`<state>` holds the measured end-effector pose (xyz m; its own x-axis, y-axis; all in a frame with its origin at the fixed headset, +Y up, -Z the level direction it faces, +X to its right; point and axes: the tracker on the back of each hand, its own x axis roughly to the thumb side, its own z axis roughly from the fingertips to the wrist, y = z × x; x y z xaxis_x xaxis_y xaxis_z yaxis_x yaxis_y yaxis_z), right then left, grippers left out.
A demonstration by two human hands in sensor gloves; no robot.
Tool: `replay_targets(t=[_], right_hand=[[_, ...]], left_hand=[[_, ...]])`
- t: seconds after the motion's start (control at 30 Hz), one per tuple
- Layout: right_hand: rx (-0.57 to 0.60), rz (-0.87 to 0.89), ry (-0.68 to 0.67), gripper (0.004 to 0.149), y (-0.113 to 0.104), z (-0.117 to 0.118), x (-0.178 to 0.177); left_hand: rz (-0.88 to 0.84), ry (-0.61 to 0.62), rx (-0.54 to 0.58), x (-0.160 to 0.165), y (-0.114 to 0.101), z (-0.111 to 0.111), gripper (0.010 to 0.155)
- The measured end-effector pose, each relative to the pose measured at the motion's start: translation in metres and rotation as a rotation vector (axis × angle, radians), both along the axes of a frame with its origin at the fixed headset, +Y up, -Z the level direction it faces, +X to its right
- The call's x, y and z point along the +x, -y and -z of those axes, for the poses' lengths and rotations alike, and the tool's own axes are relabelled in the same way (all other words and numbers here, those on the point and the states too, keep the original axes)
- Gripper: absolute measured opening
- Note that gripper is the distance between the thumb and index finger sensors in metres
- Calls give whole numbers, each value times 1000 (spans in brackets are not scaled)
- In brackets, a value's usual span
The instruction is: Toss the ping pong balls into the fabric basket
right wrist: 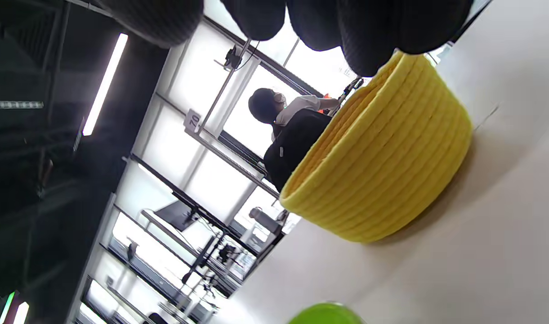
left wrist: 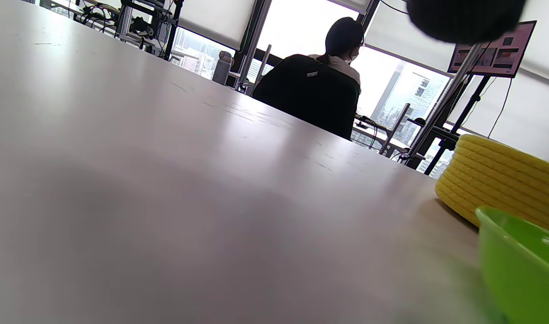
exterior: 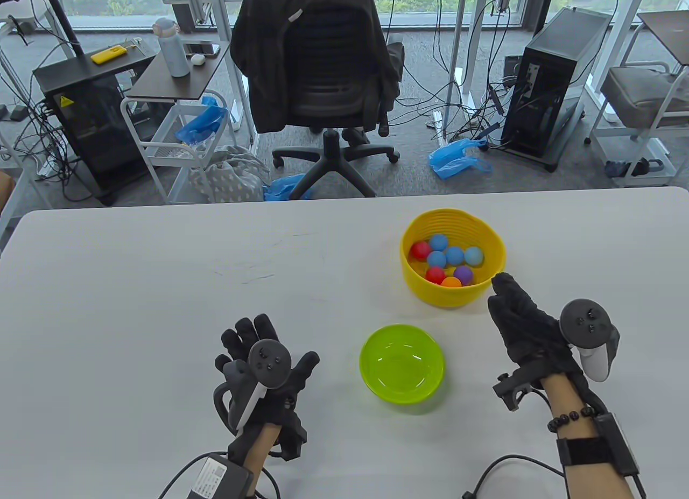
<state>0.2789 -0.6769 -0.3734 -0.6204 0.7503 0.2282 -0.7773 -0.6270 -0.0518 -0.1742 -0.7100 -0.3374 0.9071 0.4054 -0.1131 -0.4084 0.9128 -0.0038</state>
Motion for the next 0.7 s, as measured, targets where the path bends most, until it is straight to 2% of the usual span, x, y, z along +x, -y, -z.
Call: replay_targets(t=[0.1, 0.23, 0.33, 0.4, 0.7], right_hand=[[47, -290, 32, 67, -3, -12, -5], [82, -483, 70, 67, 7, -18, -8], [97, -567, 95, 67, 16, -17, -9], [52, -619, 86, 70, 21, -15, -9], [-29, -667, 79, 74, 33, -12, -8]], left_hand=[[10, 15, 18, 4, -1, -2, 105], [22, 24, 28, 8, -3, -3, 104], [45, 29, 22, 12, -2, -3, 105], [72, 36, 10, 15, 0, -2, 104], [171, 72, 3, 33, 4, 2, 101]])
